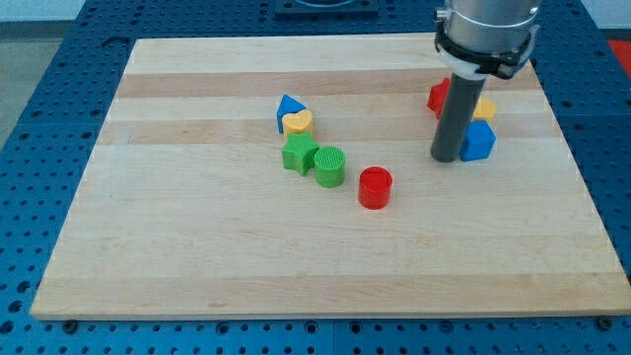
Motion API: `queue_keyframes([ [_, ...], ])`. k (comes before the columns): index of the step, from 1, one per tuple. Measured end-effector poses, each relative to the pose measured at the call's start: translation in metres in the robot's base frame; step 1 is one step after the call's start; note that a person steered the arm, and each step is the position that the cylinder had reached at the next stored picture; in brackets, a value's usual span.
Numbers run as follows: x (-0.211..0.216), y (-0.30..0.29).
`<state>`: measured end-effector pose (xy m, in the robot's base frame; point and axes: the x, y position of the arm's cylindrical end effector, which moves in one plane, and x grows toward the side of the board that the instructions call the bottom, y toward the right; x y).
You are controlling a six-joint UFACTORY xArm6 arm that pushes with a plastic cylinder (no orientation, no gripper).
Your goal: Push the blue cube along with the yellow hexagon a bit up
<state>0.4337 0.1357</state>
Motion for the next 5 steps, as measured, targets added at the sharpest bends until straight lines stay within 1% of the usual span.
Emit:
queue_keyframes([
  [2, 0.024, 0.008],
  [3, 0.027, 0.027],
  [5, 0.004, 0.046],
])
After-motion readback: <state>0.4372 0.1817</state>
